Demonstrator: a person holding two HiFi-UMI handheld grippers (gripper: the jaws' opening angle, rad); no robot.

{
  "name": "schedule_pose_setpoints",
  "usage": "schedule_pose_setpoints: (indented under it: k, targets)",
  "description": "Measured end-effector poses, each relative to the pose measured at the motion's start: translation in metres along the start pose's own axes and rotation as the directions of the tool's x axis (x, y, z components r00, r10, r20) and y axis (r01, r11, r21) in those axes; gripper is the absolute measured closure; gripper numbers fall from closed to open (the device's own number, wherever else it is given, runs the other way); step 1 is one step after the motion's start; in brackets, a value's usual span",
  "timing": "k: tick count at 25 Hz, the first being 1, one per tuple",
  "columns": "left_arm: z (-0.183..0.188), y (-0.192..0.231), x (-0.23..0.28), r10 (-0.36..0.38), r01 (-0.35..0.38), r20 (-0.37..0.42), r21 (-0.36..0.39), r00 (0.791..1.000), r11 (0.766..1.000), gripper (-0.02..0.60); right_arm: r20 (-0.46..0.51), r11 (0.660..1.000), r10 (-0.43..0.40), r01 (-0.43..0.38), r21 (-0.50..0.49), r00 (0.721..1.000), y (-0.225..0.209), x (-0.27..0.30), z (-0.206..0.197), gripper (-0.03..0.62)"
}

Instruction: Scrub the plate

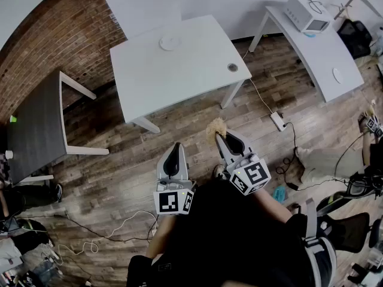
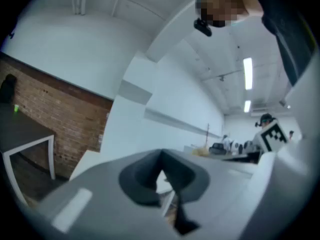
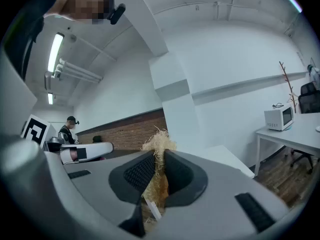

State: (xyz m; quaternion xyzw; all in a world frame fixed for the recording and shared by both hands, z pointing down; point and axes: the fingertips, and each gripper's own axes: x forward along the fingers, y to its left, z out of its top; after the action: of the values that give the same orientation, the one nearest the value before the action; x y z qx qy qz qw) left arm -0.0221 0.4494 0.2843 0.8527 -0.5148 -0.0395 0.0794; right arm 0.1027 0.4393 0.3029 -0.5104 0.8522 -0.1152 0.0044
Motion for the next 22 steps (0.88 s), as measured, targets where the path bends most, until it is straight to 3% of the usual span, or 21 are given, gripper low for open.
schedule_pose_setpoints:
  k: [22]
  targets:
    - [0.000, -0.017, 0.008, 0.020, -0.020, 0.006, -0.004, 1.000, 1.000, 0.578, 0.001, 1.000, -0.009, 0.009, 0.010, 1.000, -0.018, -0.016, 0.004, 0.543]
